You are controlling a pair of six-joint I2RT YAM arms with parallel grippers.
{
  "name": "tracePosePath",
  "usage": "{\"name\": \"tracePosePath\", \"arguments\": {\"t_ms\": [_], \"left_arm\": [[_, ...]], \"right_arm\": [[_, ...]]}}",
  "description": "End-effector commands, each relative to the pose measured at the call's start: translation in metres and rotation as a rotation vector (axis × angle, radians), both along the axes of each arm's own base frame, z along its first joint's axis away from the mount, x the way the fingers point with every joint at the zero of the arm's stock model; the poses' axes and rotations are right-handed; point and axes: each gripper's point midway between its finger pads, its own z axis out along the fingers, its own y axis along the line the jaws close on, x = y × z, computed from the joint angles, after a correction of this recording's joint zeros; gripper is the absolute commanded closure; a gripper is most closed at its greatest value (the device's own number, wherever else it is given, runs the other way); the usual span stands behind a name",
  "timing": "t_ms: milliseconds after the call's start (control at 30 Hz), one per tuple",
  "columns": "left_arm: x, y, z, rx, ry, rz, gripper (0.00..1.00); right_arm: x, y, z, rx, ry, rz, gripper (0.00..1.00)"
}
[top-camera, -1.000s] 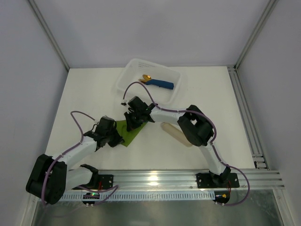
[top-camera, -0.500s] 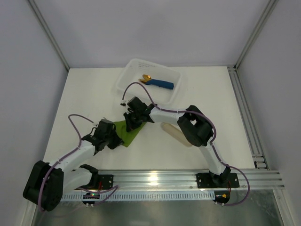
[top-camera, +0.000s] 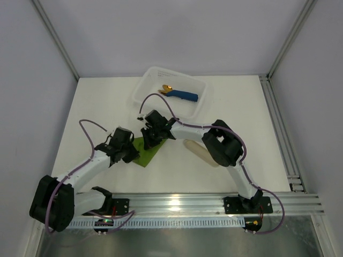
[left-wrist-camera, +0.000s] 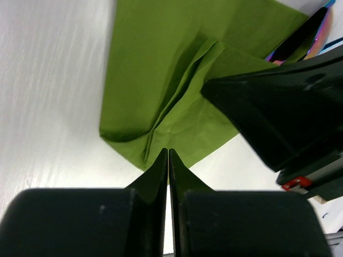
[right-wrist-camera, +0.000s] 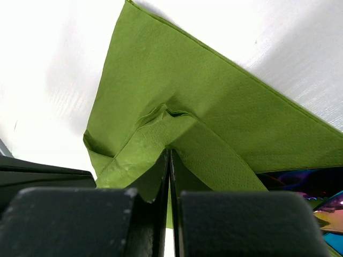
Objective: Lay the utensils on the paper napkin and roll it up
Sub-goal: Roll the napkin at the center of the board.
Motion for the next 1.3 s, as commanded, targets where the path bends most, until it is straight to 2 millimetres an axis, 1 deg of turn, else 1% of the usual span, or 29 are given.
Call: {"name": "tracePosePath", "arguments": {"t_ms": [0, 33, 67, 133, 200, 233, 400, 467, 500, 600, 733, 867, 967, 1000, 1167, 1267], "left_arm": [[0.026, -0.005, 0.015, 0.035, -0.063, -0.025, 0.99], [0.03, -0.007, 0.012, 0.037, -0.059, -0.026, 0.98], [0.038, -0.009, 0.017, 0.036, -0.073, -0.025, 0.98], [0.046, -0.01, 0.016, 0.05, -0.081, -0.031, 0.98], [0.055, -0.011, 0.013, 0.071, -0.072, -0.036, 0.99], [0.057, -0.011, 0.007, 0.081, -0.056, -0.038, 0.99], [0.07, -0.011, -0.001, 0.093, -0.053, -0.032, 0.99], [0.071, -0.01, -0.004, 0.095, -0.046, -0.033, 0.99], [0.073, -0.007, -0.009, 0.1, -0.036, -0.024, 0.99], [0.076, 0.0, -0.011, 0.111, -0.035, -0.008, 0.99], [0.073, 0.01, -0.014, 0.117, -0.034, 0.017, 1.0], [0.062, 0.015, -0.024, 0.117, -0.002, 0.03, 1.0], [0.059, 0.013, -0.029, 0.101, 0.009, 0.033, 1.0], [0.055, 0.012, -0.032, 0.094, 0.019, 0.03, 1.0], [0.053, 0.012, -0.036, 0.088, 0.024, 0.032, 1.0], [0.052, 0.011, -0.036, 0.083, 0.028, 0.033, 1.0]], "right_arm": [[0.007, 0.002, 0.006, -0.01, -0.043, 0.002, 0.96], [0.007, 0.003, 0.007, -0.006, -0.044, 0.003, 0.96], [0.007, 0.003, 0.006, -0.008, -0.043, 0.003, 0.96], [0.007, 0.003, 0.006, -0.007, -0.04, 0.005, 0.96], [0.006, 0.004, 0.006, -0.005, -0.038, 0.005, 0.96], [0.006, 0.004, 0.006, -0.004, -0.036, 0.005, 0.96], [0.005, 0.004, 0.006, -0.003, -0.035, 0.006, 0.96], [0.005, 0.004, 0.005, -0.003, -0.033, 0.007, 0.96], [0.005, 0.004, 0.005, -0.003, -0.033, 0.007, 0.96], [0.004, 0.004, 0.005, -0.002, -0.031, 0.008, 0.96], [0.004, 0.004, 0.006, -0.003, -0.037, 0.009, 0.96], [0.005, 0.004, 0.007, -0.008, -0.038, 0.009, 0.96], [0.007, 0.005, 0.008, -0.006, -0.039, 0.007, 0.96], [0.008, 0.005, 0.009, -0.005, -0.04, 0.007, 0.96], [0.008, 0.006, 0.012, -0.006, -0.044, 0.006, 0.96], [0.009, 0.008, 0.023, 0.011, -0.055, 0.003, 0.96]]}}
